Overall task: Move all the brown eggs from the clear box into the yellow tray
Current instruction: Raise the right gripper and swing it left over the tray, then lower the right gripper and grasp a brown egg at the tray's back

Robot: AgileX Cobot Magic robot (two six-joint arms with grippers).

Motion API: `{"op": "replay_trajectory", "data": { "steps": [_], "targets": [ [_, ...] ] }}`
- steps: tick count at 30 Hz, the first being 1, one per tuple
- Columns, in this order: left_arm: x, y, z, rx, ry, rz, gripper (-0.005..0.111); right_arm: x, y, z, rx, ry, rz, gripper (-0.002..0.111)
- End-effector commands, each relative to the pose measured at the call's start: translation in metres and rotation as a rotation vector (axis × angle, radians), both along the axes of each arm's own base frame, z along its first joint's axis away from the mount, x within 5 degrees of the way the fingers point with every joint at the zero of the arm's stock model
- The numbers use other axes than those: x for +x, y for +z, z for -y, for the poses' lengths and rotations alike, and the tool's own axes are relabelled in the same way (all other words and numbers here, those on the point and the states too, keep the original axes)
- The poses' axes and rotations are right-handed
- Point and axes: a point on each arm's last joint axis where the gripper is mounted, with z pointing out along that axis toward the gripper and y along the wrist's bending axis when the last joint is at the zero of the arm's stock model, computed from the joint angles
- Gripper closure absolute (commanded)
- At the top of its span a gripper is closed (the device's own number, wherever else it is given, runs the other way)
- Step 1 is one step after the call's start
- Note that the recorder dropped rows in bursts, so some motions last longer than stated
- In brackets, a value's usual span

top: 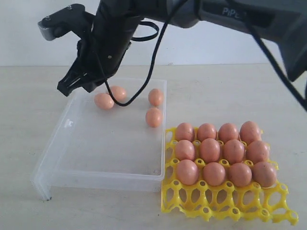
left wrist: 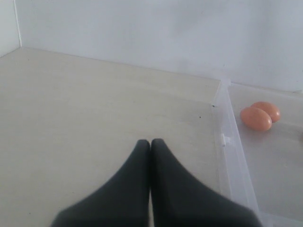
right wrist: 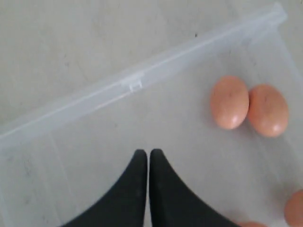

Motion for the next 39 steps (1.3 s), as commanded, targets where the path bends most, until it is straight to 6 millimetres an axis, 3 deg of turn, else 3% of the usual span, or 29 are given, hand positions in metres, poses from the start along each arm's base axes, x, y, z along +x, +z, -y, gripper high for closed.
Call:
{"op": "replay_trajectory", "data": {
  "steps": [1, 5, 8, 12, 18, 28, 39],
  "targets": [
    [0.000, 0.000, 0.000, -0.014, -0.004, -0.003, 0.111, 0.016, -0.016, -0.010, 0.017, 0.011, 0.046, 0.082],
    [0.000, 0.000, 0.000, -0.014, -0.004, -0.003, 0.111, 0.031, -0.046, -0.022, 0.049, 0.021, 0.123, 0.047],
    [0.000, 0.000, 0.000, -0.014, -0.004, -0.003, 0.111, 0.043, -0.064, -0.030, 0.087, 0.031, 0.217, 0.036],
    [0.000, 0.000, 0.000, -0.014, -0.004, -0.003, 0.111, 0.052, -0.089, -0.036, 0.061, 0.086, 0.321, 0.038],
    [0.000, 0.000, 0.000, -0.014, -0.004, -0.003, 0.111, 0.056, -0.123, -0.033, -0.050, 0.124, 0.308, 0.038],
    [0.000, 0.000, 0.000, -0.014, -0.004, -0.003, 0.111, 0.070, -0.132, -0.029, -0.102, 0.098, 0.449, 0.038],
    [0.000, 0.000, 0.000, -0.014, -0.004, -0.003, 0.111, 0.086, -0.153, -0.007, -0.102, -0.064, 0.334, 0.039]
  ]
}}
